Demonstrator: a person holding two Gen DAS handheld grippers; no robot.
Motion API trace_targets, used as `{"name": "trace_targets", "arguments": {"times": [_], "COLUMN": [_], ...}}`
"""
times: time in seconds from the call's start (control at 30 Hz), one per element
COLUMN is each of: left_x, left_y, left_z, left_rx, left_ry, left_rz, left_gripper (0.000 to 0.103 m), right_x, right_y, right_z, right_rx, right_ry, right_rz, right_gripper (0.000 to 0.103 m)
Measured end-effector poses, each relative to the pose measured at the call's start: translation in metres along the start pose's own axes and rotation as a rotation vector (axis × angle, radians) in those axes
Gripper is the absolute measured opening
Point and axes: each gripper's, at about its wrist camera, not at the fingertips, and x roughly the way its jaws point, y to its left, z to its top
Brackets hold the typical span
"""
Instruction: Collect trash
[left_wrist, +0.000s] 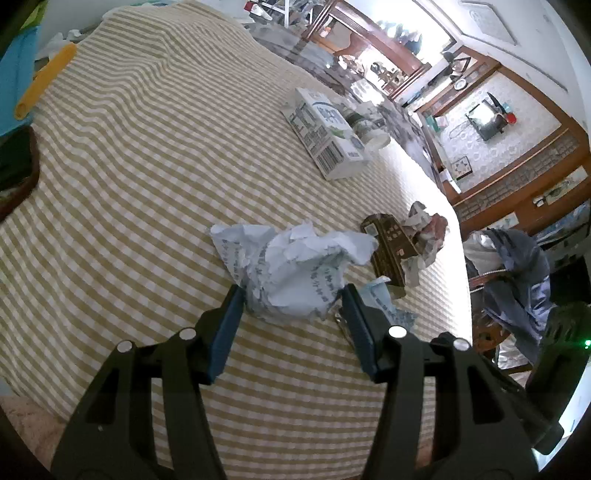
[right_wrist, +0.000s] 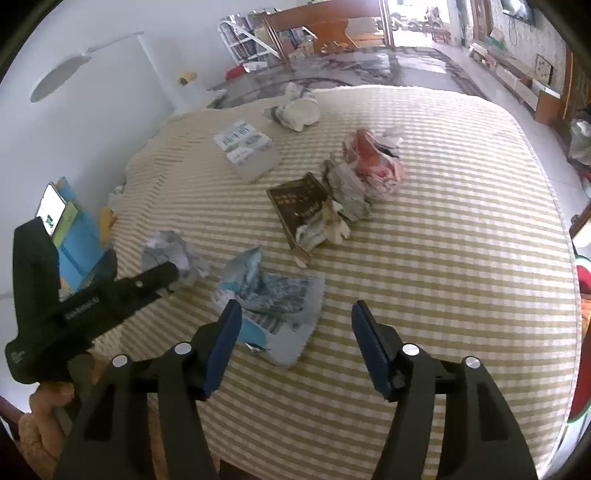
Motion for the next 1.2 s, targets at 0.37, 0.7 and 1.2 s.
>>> {"name": "trace_targets", "arguments": {"times": [0.37,0.7,1.2], "left_x": [-0.012,-0.013,-0.027], "left_y": [0.006,0.008,-0.007], "left_z": [0.003,0.002,0.000], "left_rx": [-0.038,-0.044,0.054], "left_ry": [-0.051,-0.048,-0.113], "left_rz": [-0.005,-0.008,0.037], "left_gripper": [0.053,0.053,0.053], "right_x": [0.033,0.044,-0.013], "right_y": [0.031,0.039,0.012], "right_z": [0.004,0.001,0.004], "right_rx": [-0.129,-0.170,-0.031], "right_ry": [0.061,0.100,-0.074], "right_rz": [-0.031,-0.044,-0.008], "right_gripper": [0.065,0.042,0.026]}}
